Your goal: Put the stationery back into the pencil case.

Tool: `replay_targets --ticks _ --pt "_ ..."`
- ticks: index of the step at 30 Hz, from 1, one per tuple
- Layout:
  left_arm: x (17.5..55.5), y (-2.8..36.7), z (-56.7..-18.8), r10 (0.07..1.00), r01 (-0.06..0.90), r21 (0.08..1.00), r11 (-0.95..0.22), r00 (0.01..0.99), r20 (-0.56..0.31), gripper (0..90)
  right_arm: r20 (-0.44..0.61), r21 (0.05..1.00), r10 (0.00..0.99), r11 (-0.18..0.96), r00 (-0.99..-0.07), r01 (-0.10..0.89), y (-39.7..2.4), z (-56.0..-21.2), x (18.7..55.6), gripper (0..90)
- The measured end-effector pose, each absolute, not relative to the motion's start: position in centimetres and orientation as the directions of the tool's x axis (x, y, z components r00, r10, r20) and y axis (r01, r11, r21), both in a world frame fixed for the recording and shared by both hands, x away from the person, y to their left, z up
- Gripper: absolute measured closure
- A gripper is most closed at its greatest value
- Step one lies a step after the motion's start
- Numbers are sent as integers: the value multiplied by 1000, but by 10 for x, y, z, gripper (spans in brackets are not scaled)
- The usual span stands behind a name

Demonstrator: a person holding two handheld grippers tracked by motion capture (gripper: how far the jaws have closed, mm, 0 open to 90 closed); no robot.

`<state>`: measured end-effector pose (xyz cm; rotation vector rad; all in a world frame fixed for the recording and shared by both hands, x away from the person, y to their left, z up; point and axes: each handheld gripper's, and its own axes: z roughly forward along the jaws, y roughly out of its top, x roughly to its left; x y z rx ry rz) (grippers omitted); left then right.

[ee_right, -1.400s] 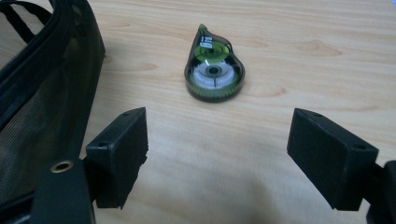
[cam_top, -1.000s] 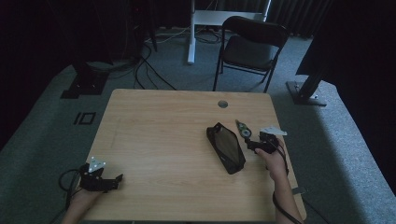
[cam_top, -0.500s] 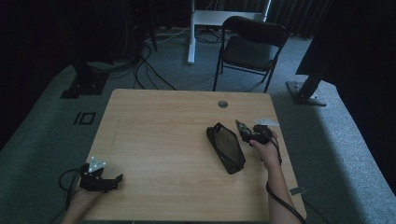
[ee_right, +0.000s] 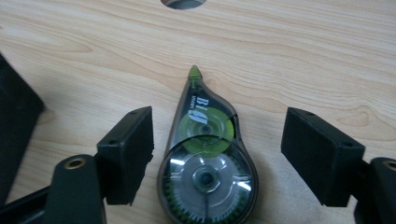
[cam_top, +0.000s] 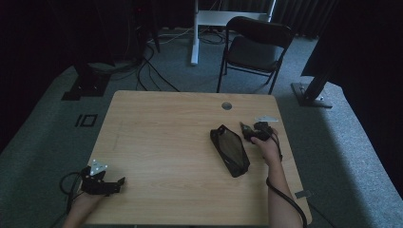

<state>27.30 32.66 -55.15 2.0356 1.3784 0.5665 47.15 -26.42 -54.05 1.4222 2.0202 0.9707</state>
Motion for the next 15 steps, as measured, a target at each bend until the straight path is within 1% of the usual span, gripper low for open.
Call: replay_targets --ticks 4,6,7,10,15 --pt "273 327 -552 930 670 691 -273 367 12 1 -4 760 940 225 -341 610 -263 -545 477 258" --pt "273 327 -552 930 670 691 -273 367 12 0 5 761 946 207 -326 615 -262 -546 479 259" --pt "273 327 -552 930 670 691 -273 367 12 1 6 759 943 213 -333 616 -262 -547 480 259" --pt "273 327 -552 930 670 691 -273 367 12 1 -5 752 942 225 -335 619 -260 -548 482 289" --pt "273 327 -552 930 670 691 -273 367 12 1 -3 745 941 229 -340 627 -256 -549 484 296"
